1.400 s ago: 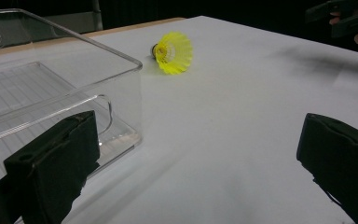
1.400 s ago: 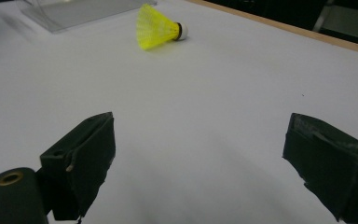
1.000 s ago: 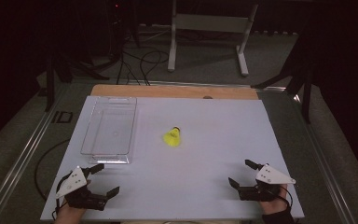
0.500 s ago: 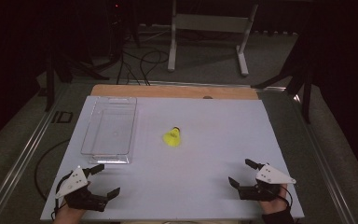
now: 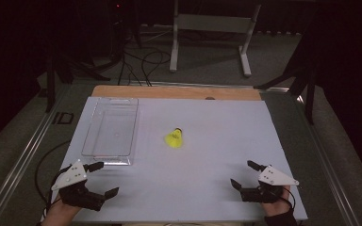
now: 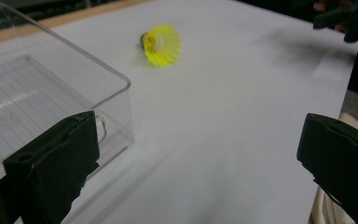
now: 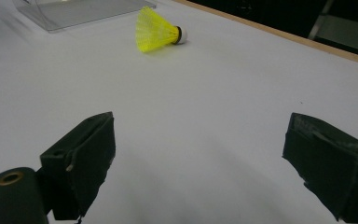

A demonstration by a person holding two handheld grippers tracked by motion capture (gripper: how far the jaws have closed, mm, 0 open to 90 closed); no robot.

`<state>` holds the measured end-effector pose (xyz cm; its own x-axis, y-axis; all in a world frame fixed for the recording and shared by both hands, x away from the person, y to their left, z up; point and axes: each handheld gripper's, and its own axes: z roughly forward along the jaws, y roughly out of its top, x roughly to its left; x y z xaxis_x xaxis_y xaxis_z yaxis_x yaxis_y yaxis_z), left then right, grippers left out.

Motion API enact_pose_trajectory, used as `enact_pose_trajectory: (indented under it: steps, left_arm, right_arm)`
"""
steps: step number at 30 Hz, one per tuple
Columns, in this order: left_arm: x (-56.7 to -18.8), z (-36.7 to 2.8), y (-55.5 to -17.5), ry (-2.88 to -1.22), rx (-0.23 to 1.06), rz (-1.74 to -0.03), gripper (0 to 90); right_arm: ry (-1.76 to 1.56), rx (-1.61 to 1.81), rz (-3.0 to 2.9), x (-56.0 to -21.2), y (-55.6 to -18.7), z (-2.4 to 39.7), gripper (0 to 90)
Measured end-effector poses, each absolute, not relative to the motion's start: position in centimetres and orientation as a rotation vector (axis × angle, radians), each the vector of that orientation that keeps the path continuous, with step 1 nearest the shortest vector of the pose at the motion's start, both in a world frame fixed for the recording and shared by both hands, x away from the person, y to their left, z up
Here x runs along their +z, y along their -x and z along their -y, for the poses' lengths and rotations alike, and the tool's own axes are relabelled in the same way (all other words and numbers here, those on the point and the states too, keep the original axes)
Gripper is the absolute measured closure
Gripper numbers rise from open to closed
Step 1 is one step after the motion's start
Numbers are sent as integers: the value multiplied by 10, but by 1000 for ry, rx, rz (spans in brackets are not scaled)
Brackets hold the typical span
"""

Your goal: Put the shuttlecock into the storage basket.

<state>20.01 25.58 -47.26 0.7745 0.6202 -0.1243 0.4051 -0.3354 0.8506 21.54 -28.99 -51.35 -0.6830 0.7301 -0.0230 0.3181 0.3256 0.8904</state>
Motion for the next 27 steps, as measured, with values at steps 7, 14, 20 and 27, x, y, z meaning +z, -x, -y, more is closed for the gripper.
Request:
enact_pose_trajectory:
  steps: [7,14,20,27]
  left_arm:
    - [-469,-245,-207,-2098,288,-816,0]
    - [-469,-236,-212,-2209,239,-819,0]
    - [-468,-231,-215,-2279,222,-838,0]
    - [-464,-225,-220,-2370,199,-848,0]
  right_arm:
    - [-934,1326,-2174,-514,-216,291,95]
    - [-940,1320,-2180,-513,-216,291,95]
    - [-947,1316,-2192,-515,-217,290,95]
    - [-948,1311,-2197,-515,-217,290,95]
